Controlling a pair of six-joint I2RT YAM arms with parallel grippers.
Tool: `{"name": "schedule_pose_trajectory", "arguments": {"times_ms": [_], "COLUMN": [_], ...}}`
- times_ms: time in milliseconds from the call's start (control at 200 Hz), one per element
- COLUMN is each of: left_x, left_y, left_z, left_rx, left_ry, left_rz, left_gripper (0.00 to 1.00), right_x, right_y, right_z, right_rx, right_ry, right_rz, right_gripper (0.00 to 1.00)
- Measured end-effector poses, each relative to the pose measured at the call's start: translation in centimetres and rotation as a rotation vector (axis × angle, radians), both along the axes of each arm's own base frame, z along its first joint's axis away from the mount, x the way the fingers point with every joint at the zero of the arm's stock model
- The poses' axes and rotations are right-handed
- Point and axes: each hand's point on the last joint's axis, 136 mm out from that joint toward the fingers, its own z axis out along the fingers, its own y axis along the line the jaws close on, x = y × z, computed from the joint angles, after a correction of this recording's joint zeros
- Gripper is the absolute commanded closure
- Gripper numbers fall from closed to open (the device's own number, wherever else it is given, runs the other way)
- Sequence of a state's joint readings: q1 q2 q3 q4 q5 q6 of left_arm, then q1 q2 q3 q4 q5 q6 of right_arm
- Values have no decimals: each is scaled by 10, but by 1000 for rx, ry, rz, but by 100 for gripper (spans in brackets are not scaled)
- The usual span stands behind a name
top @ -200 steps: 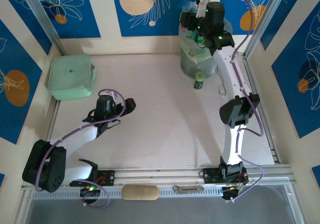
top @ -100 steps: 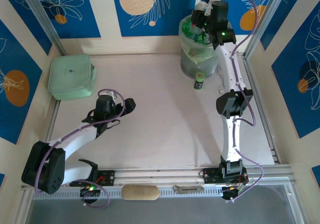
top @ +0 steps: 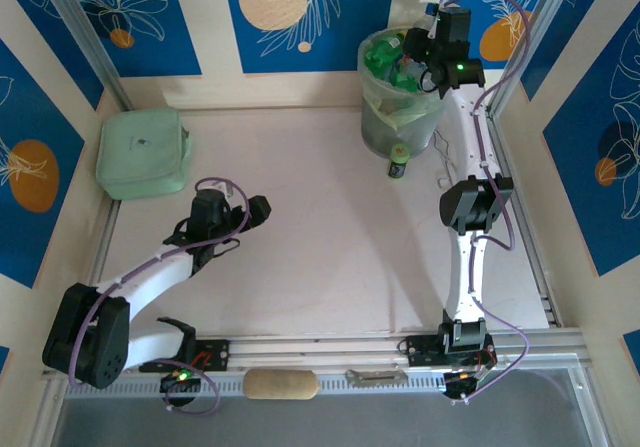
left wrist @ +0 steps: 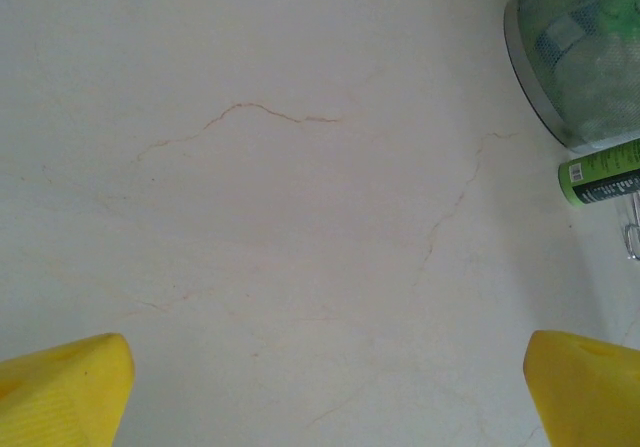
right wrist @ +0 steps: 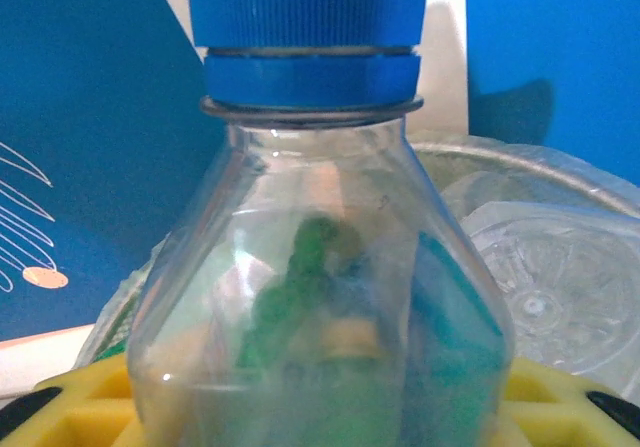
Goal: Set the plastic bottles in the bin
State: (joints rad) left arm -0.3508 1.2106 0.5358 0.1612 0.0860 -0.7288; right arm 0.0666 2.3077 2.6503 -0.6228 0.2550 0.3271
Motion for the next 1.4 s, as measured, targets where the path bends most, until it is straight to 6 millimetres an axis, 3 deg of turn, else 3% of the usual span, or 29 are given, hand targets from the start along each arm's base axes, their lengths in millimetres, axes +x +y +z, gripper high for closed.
{"name": "schedule_pose_trajectory", "arguments": {"times_ms": [285, 530, 700, 825, 1025, 1156, 1261, 1401], "left_x": [-1, -1, -1, -1, -2, -4, -2, 3], "left_y": [-3, -3, -3, -3, -3, 0, 5, 17], "left_z": [1, 1, 3, 3, 3, 6, 14, 31], "left_rx": [-24, -26, -27, -28, -27, -13, 22, 78], "left_ry": [9, 12, 8, 7, 8, 0, -21, -77], "left_rz": [-5, -3, -3, -3, -3, -3, 3, 35], "left_gripper": [0, 0, 0, 0, 0, 0, 0, 0], "right_x": [-2, -5, -10, -20, -52, -79, -102, -146], "right_y": [9, 27, 37, 41, 46, 54, 64, 73], "right_z": [-9, -8, 2, 23, 76, 94, 89, 49], "right_rx": [19, 19, 2, -24, -57, -91, -125, -162], "right_ry": [33, 34, 16, -19, -106, -125, -99, -25], "right_rz": [38, 80, 104, 115, 139, 168, 200, 240], "right_gripper": [44, 15, 9, 8, 6, 4, 2, 2]}}
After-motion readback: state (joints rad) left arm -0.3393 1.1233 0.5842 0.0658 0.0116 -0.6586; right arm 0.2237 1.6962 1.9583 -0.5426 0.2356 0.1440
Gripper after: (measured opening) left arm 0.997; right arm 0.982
